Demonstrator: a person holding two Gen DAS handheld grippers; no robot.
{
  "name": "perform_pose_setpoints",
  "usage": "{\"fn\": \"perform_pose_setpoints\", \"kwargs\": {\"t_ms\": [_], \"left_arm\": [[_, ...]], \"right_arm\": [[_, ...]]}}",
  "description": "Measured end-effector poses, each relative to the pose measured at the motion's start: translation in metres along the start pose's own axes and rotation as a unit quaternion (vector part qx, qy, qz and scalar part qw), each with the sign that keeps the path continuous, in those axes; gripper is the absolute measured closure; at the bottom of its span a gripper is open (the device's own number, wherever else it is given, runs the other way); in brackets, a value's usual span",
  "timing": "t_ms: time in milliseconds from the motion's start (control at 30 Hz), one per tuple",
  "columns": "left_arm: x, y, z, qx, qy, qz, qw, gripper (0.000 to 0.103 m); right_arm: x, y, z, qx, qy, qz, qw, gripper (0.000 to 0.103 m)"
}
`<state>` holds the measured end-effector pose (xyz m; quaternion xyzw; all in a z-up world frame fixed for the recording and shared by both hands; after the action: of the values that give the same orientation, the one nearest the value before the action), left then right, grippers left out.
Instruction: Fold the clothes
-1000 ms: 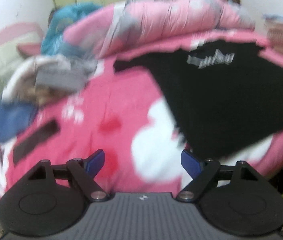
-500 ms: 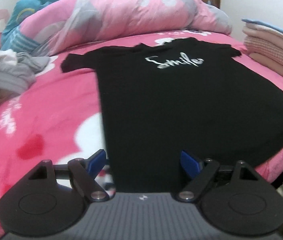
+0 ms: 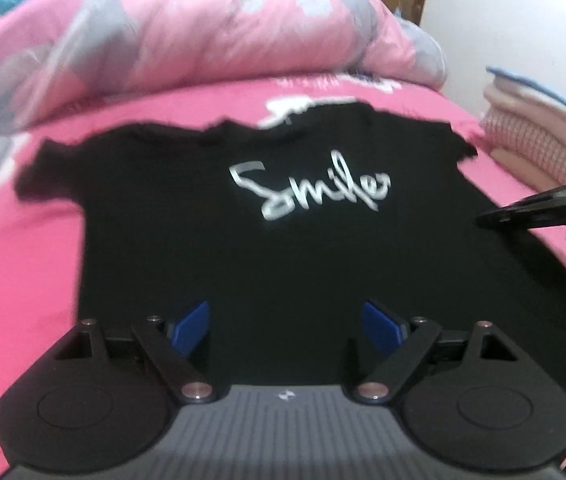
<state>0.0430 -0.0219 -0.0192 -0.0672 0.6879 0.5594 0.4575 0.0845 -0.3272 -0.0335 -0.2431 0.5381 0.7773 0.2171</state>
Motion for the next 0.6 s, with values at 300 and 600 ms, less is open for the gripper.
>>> {"fn": "perform_pose_setpoints", "kwargs": {"t_ms": [300,600], "left_arm": [[0.023,0.008,0.017,0.007,0.049,-0.011,0.9987,0.018],[0.036,0.020,0.025,0.007,0.068,-0.025,0.9973,0.017]], "right_arm": [[-0.020,0.056,-0.041,0.071,0.018,-0.016,0.997,0.096],[-0.036,-0.016,-0.050,0.071,0.024,-0.023,0.997,0.102]]}}
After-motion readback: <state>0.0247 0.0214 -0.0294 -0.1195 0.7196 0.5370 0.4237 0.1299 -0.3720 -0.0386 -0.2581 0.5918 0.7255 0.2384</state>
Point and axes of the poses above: each gripper's, at about its wrist camera, not at the fingertips, and y roughly against the way its jaws point, z to its left, x to its underside, the point moved 10 cm from there along -y, roughly the way its jaws point, and after that the axes turned 13 degrees about -y, right-handed, at the moved point
